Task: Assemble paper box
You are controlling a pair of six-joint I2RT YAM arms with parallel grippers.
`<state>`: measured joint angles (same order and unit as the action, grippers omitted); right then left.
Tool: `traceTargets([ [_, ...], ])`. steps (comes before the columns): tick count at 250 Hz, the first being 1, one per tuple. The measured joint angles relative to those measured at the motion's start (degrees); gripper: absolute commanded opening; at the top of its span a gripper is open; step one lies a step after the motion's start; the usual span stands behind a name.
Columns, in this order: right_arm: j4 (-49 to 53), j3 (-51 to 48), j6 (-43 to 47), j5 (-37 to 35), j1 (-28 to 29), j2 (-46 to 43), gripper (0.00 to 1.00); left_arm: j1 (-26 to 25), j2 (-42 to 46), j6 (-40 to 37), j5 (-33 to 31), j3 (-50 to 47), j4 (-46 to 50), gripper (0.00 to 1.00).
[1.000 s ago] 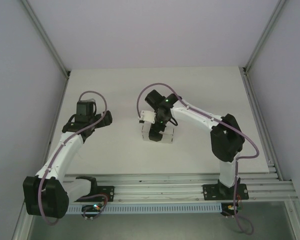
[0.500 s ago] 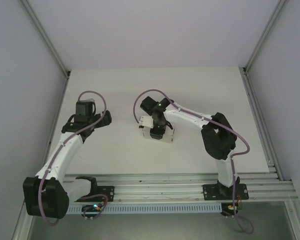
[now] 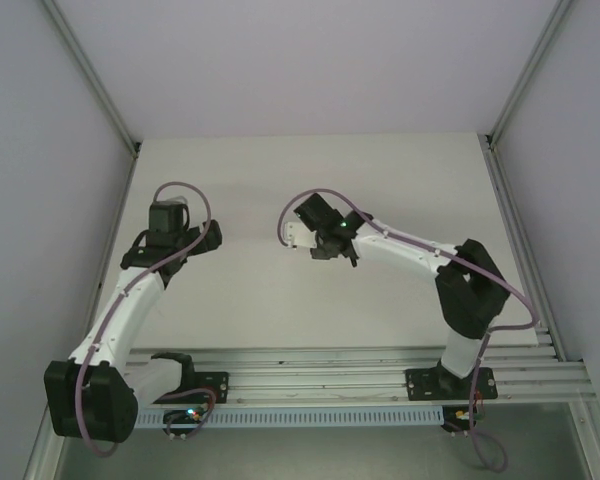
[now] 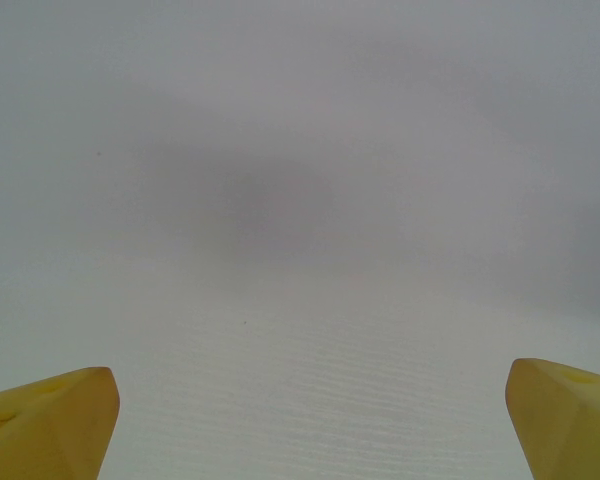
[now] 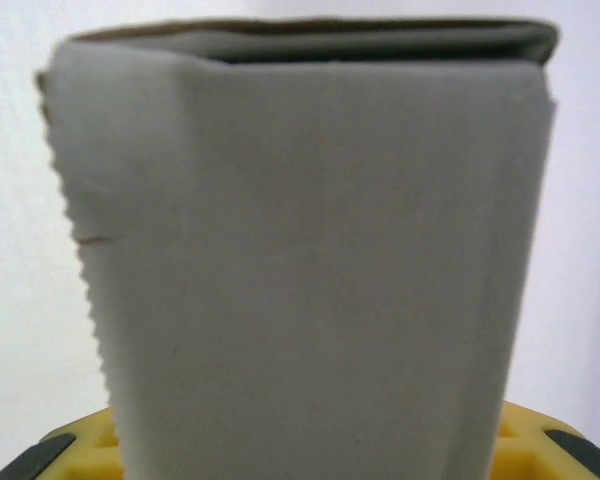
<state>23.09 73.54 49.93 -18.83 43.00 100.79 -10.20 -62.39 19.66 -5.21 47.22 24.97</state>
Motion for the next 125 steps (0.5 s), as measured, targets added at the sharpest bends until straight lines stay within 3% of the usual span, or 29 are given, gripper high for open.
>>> traceTargets([
  [64, -21.5, -7.0, 13.6, -5.2, -0.1, 5.0, 0.33, 0.2, 0.4, 0.0, -0.5, -0.7, -0.1, 1.00],
  [105, -23.6, -7.4, 13.4, -6.8, 0.1, 7.7, 0.41, 0.2, 0.4, 0.0, -0.8, -0.9, -0.1, 1.00],
  [125, -22.4, -7.1, 11.0, -7.3, 0.6, 7.7, 0.53, 0.2, 0.4, 0.0, -0.8, -0.9, -0.1, 1.00],
])
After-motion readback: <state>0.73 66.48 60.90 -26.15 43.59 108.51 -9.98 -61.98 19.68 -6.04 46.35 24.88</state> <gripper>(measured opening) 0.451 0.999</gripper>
